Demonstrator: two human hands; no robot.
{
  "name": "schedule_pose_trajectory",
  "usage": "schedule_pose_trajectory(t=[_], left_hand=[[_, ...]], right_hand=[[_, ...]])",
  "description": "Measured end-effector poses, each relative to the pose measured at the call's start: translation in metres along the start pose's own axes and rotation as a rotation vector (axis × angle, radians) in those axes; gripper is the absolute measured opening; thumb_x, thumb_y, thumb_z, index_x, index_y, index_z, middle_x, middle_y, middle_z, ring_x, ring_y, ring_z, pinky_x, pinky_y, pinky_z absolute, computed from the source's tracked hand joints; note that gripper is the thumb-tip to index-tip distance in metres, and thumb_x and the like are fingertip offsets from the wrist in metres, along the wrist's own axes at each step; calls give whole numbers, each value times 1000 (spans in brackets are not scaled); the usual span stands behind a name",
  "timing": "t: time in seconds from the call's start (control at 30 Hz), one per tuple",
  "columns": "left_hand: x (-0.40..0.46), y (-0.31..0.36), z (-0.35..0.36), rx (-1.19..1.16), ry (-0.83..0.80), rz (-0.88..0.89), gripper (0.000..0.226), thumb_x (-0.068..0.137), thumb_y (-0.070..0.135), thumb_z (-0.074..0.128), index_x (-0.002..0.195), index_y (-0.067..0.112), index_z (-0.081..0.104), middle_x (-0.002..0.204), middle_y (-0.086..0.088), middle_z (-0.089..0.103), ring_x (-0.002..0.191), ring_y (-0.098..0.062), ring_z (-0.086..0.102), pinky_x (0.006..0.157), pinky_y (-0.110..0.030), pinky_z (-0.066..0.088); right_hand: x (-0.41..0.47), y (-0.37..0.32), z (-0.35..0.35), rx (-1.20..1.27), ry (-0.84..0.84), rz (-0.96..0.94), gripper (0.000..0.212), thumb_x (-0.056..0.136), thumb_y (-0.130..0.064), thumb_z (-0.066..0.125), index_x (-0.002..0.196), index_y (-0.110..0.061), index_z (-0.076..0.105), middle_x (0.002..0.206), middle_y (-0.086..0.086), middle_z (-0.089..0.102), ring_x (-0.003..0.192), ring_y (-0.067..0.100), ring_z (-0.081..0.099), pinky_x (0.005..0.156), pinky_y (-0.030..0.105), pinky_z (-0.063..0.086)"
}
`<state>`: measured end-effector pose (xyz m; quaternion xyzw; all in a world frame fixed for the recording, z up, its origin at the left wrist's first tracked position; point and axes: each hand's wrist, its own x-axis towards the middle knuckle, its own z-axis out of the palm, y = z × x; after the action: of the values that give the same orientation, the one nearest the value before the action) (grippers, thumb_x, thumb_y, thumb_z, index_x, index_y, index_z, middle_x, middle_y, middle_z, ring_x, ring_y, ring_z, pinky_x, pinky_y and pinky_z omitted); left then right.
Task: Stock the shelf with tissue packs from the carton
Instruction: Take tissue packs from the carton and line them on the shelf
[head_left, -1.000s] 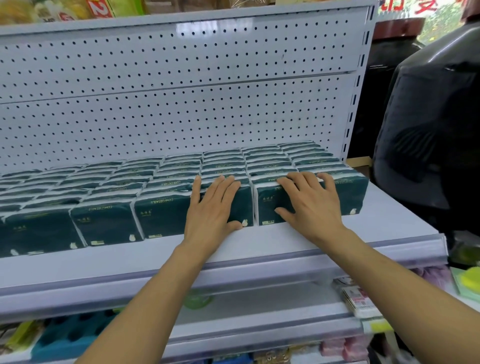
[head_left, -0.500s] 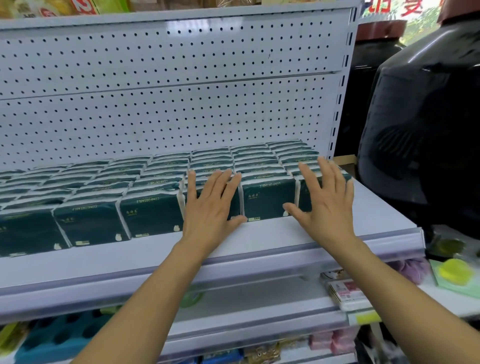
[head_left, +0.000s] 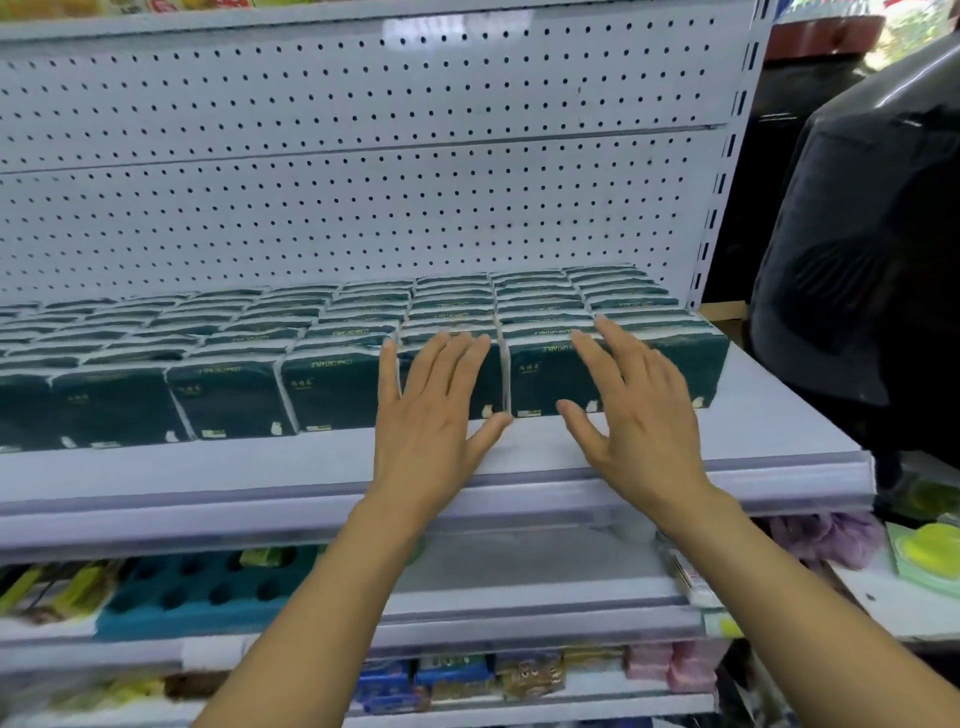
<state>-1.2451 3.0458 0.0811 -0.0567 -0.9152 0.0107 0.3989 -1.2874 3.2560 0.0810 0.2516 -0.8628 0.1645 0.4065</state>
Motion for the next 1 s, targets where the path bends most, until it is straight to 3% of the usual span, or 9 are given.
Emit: schedule_pose_trajectory(t=[0.2, 0.4, 0.67, 0.77, 0.83, 1.0], left_hand=[[-77, -39, -50, -59, 18, -185, 61, 93, 53, 48, 143, 17, 46, 132, -2, 58, 120, -24, 54, 107, -47, 39], [-169, -111, -110, 41, 6, -342, 56, 94, 51, 50, 141, 18, 48, 128, -1, 61, 113, -23, 56, 90, -38, 45], [-307, -256, -190, 228, -306, -567, 75, 93, 62, 43, 152, 18, 33, 142, -4, 53, 127, -28, 52, 102, -51, 45], [-357, -308, -217, 269, -364, -621, 76, 92, 64, 37, 152, 18, 34, 141, -4, 55, 126, -29, 53, 105, -50, 43], [-386, -339, -234, 295, -399, -675, 76, 91, 63, 35, 152, 18, 35, 140, -6, 56, 128, -30, 53, 108, -52, 38], [-464, -410, -267, 322, -509, -861, 81, 95, 60, 45, 159, 22, 12, 149, -6, 46, 144, -26, 33, 120, -48, 19]], right_hand=[[-15, -84, 6, 166, -32, -134, 54, 94, -39, 51, 141, -14, 47, 139, 7, 54, 123, 24, 52, 94, 40, 45], [-31, -202, 33, 329, -64, -338, 49, 93, -32, 52, 137, -12, 50, 133, 9, 56, 119, 27, 53, 93, 41, 43], [-51, -405, 84, 403, -268, -447, 52, 95, -44, 43, 137, -14, 52, 138, 9, 53, 125, 34, 50, 101, 48, 40], [-65, -477, 105, 414, -336, -467, 54, 93, -44, 47, 139, -16, 50, 138, 7, 54, 125, 31, 51, 103, 49, 39], [-73, -521, 118, 421, -380, -489, 54, 93, -45, 44, 139, -17, 48, 135, 6, 56, 123, 30, 53, 104, 48, 38], [-92, -615, 151, 453, -515, -546, 56, 95, -47, 34, 139, -16, 48, 124, 5, 62, 117, 28, 54, 101, 46, 38]])
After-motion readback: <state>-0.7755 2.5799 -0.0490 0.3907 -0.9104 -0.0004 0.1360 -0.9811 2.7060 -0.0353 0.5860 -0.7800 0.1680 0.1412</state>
